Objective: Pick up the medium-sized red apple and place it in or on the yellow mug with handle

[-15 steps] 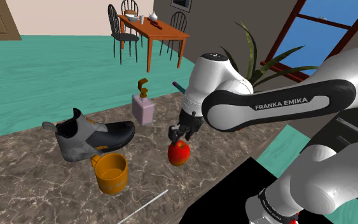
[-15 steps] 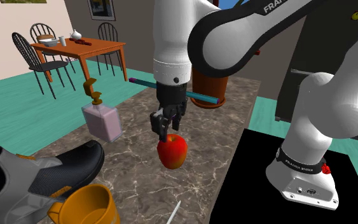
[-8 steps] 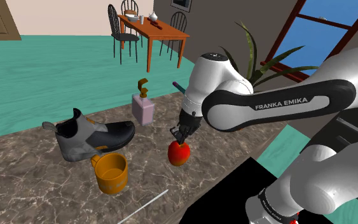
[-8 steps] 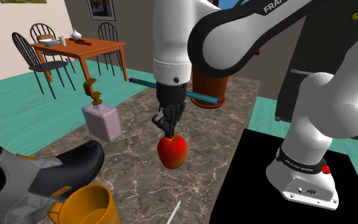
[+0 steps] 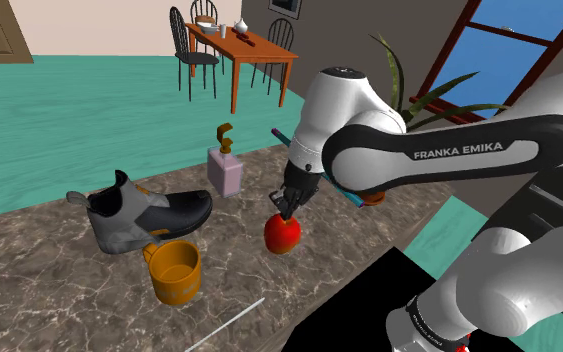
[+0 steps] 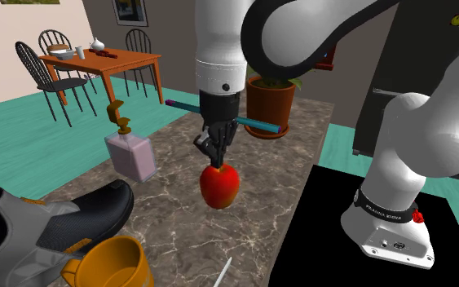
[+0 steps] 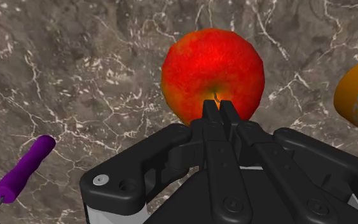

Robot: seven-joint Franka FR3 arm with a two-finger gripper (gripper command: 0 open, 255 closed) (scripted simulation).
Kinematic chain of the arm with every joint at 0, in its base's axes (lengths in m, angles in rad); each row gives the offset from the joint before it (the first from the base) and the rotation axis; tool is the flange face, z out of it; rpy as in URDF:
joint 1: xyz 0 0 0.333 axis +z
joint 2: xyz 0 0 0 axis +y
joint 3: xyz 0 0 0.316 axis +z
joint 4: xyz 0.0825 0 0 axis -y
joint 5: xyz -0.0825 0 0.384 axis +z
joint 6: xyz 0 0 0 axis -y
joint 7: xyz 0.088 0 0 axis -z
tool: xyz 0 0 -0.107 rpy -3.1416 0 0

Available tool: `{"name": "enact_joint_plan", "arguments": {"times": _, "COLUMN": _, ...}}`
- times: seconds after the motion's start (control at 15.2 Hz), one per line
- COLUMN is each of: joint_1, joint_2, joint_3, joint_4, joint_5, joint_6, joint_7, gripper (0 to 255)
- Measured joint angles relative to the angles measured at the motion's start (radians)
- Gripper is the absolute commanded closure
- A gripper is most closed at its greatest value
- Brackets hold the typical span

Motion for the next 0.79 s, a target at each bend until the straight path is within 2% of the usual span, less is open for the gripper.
{"name": "enact_joint_plan", "arguments": {"times": 0.79, "joint_1": -0.003, "joint_2": -0.055, "joint_3": -0.029, "joint_4": 0.116, "joint_5": -0.008, "joint_6": -0.170, "joint_7": -0.004, "gripper": 255}}
